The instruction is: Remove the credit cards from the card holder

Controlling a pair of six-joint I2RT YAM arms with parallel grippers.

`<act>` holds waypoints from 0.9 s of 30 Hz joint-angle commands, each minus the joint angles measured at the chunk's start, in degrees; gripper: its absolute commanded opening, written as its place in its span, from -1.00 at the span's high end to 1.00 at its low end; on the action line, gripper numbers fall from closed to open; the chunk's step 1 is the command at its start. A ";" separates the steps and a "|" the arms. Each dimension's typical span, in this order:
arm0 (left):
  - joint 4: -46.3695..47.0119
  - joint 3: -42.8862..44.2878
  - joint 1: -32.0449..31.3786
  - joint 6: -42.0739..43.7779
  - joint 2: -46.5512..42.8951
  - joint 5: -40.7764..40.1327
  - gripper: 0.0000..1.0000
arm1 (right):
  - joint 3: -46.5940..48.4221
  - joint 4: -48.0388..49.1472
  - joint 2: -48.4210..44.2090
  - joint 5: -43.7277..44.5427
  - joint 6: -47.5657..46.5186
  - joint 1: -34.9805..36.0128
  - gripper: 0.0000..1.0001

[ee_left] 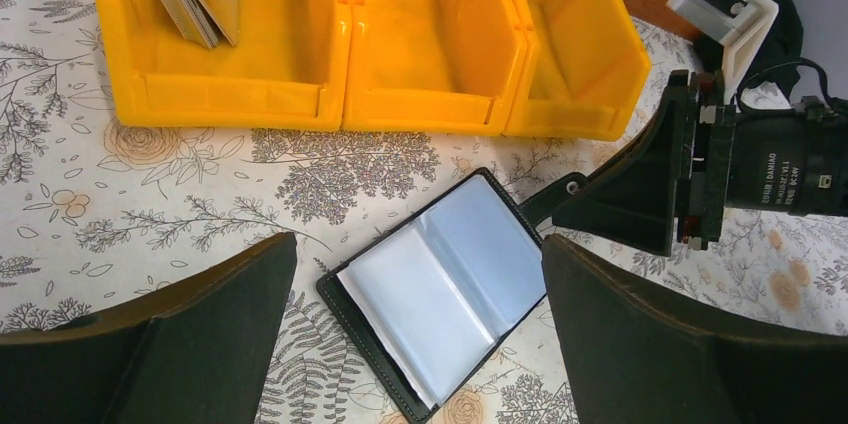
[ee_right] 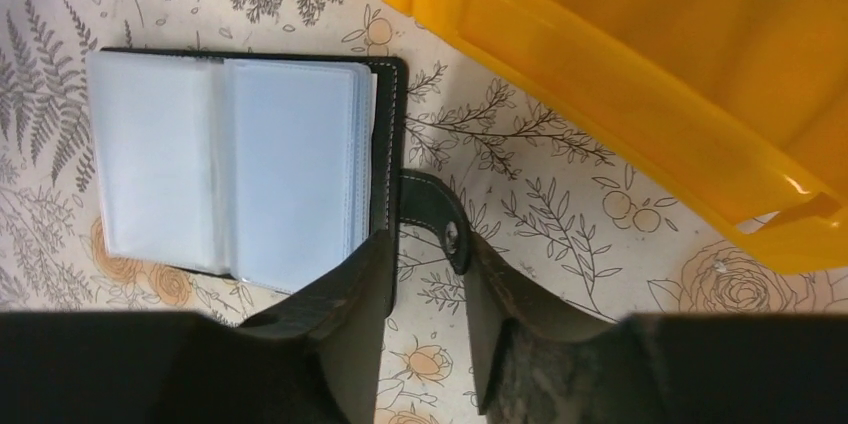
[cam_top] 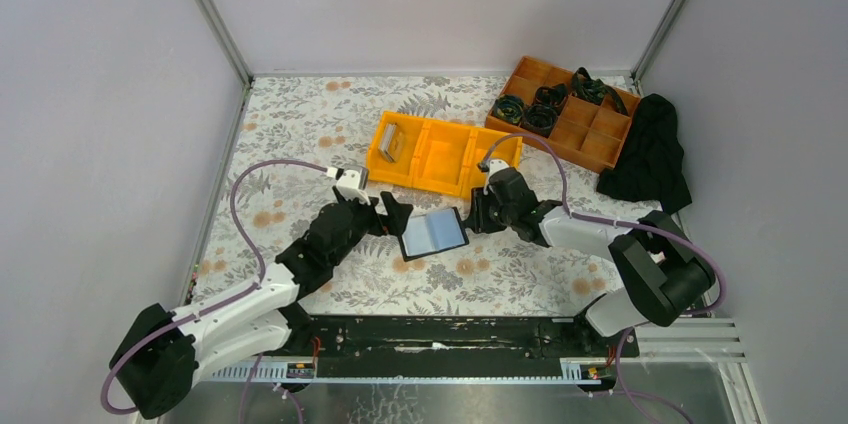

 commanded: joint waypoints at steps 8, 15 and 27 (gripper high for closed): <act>8.79 0.60 -0.23 0.97 4.81 -0.68 -1.00 | -0.11 3.20 -1.05 8.80 1.46 0.29 0.99; 5.82 2.20 -0.25 -0.38 6.23 -2.60 -1.00 | -1.96 -0.91 -7.40 16.79 2.96 -0.22 1.00; 6.08 2.57 -0.16 -1.73 7.45 -0.65 -1.00 | -3.43 -5.00 -14.90 19.40 1.45 -3.07 -0.35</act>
